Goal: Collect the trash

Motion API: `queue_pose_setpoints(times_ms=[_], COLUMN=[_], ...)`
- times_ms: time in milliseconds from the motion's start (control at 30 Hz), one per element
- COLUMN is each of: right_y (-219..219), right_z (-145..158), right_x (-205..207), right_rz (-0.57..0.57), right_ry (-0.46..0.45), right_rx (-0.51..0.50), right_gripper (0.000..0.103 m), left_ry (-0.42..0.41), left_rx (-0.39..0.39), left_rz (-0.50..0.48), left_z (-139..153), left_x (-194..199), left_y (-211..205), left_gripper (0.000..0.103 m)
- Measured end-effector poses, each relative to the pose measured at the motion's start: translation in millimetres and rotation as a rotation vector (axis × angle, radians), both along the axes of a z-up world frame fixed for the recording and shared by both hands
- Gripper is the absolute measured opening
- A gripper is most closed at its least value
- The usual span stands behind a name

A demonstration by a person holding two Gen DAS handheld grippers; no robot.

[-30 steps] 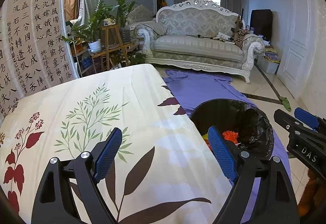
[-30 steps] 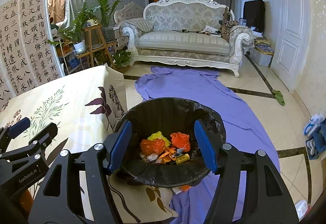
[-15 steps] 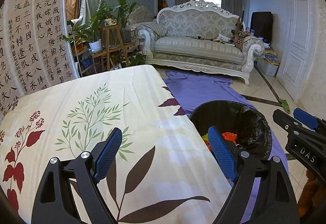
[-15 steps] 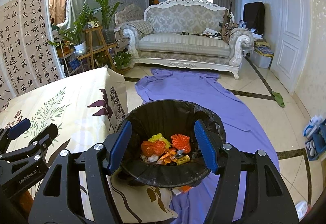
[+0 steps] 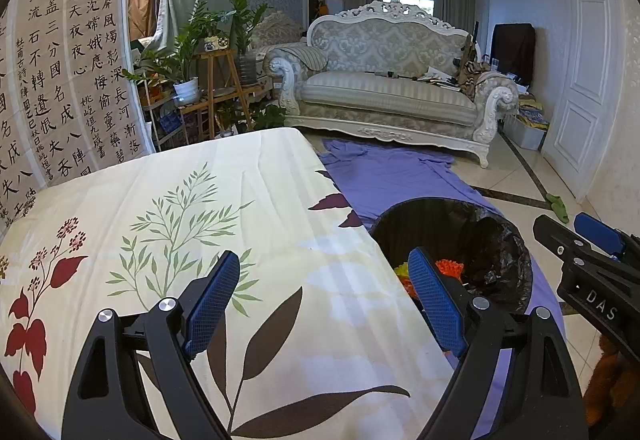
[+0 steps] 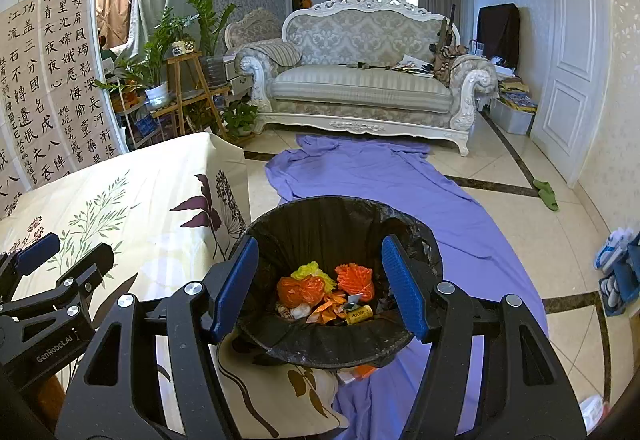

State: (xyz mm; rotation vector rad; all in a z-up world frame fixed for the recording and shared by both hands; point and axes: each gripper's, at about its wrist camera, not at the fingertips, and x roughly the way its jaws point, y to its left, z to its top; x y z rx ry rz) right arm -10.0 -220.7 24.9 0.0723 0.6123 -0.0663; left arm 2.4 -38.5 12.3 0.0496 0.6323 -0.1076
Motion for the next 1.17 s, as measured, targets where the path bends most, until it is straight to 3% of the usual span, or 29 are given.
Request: queue_pose_setpoints(times_ms=[667, 967, 1167], right_y=[0.9, 5.6, 26.4], right_z=[0.0, 1.0, 0.4], right_x=[0.0, 2.3, 11.1], right_rz=[0.003, 0.015, 0.064], right_ry=[0.003, 0.003, 0.009], right_rx=[-0.002, -0.01, -0.022], right_gripper=[0.063, 0.063, 0.067], left_ry=[-0.024, -0.045, -0.009], left_rx=[-0.007, -0.008, -0.017], left_rz=[-0.023, 0.022, 0.072], left_z=[5.3, 8.1, 4.6], left_x=[0.5, 5.4, 15.5], left_y=[-7.2, 3.8, 29.4], left_gripper=[0.083, 0.083, 0.083])
